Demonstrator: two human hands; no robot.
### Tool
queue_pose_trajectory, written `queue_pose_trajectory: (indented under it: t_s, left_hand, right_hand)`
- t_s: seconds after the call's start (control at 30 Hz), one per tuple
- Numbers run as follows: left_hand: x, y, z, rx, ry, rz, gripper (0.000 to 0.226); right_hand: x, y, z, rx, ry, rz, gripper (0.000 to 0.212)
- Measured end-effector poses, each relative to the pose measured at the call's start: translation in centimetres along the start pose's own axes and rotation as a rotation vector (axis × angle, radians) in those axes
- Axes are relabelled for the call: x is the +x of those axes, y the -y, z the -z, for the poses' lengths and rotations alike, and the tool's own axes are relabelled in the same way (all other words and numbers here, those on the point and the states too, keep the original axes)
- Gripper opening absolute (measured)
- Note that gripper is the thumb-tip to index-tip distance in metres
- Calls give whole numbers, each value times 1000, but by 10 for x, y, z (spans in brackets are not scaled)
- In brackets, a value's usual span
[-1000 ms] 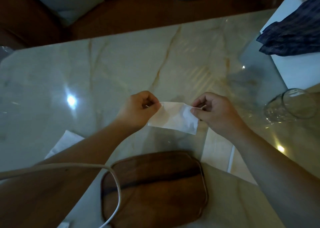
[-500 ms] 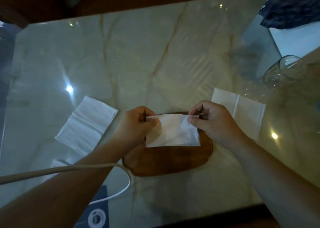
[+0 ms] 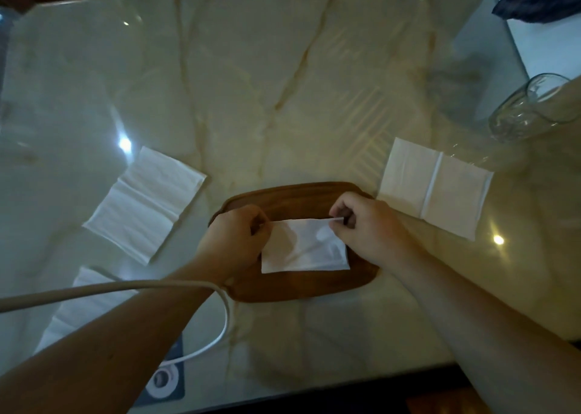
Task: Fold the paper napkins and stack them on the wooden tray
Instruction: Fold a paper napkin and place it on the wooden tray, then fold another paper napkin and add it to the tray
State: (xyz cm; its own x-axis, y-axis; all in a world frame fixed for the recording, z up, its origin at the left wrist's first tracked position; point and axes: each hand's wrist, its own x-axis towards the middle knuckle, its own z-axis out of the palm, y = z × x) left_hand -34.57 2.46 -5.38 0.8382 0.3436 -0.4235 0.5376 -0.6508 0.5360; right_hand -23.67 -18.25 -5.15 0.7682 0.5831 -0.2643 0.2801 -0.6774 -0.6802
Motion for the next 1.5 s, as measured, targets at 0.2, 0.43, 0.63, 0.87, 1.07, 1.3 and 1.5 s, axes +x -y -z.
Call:
queue_pose_trajectory:
  t_s: [0.2, 0.43, 0.63, 0.87, 1.07, 1.3, 1.5]
  left_hand:
    - [15, -8, 9, 362, -101, -173, 14]
    - [61, -81, 23, 438, 4, -389, 25]
    - [108, -151, 1, 480, 68, -525, 29]
    - [146, -196, -38, 544, 115, -539, 31]
    - [168, -210, -60, 673, 120, -549, 45]
    - [176, -211, -71, 777, 103, -569, 37]
    - [156, -201, -63, 792, 166, -584, 28]
  right_hand:
    - [3, -8, 8, -215, -82, 108, 19]
    - [-13, -63, 63, -77, -301, -208, 18]
    - [-46, -125, 97, -7, -492, -562, 21]
    - [-60, -147, 96, -60, -394, -722, 32]
    - [-57, -139, 91, -67, -366, -700, 14]
    - [-57, -142, 92, 7, -374, -647, 6]
    - [-45, -148, 111, 21, -455, -538, 7]
